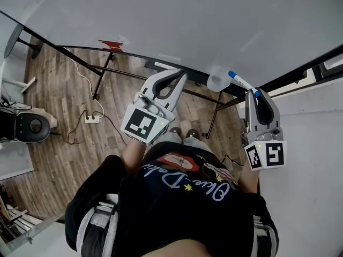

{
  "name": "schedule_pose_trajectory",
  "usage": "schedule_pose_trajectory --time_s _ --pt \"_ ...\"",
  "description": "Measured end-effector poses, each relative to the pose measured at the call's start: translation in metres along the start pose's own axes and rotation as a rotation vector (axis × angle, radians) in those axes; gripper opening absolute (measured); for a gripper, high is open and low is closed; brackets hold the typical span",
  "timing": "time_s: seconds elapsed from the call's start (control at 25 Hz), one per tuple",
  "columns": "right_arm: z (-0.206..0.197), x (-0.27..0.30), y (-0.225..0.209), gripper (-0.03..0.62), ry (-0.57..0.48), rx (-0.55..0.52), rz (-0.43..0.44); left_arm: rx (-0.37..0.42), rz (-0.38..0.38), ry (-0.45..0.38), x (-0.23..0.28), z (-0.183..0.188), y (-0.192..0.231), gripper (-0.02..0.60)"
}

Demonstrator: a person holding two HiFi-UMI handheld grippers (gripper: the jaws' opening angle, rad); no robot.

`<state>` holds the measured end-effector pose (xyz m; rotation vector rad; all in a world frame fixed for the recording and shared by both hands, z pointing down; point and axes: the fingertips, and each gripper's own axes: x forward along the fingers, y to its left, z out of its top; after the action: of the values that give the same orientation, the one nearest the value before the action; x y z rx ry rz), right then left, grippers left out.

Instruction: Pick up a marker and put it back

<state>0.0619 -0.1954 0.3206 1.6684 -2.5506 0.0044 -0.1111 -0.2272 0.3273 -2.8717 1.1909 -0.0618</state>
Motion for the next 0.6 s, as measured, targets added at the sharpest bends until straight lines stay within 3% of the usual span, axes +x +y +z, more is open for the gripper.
schedule_pose_trajectory --time_s 0.6 --pt "-0.031 0.028 0.016 0.067 0.063 0.017 0.085 0.019 0.063 0.021 -0.015 0.0 0.012 0.003"
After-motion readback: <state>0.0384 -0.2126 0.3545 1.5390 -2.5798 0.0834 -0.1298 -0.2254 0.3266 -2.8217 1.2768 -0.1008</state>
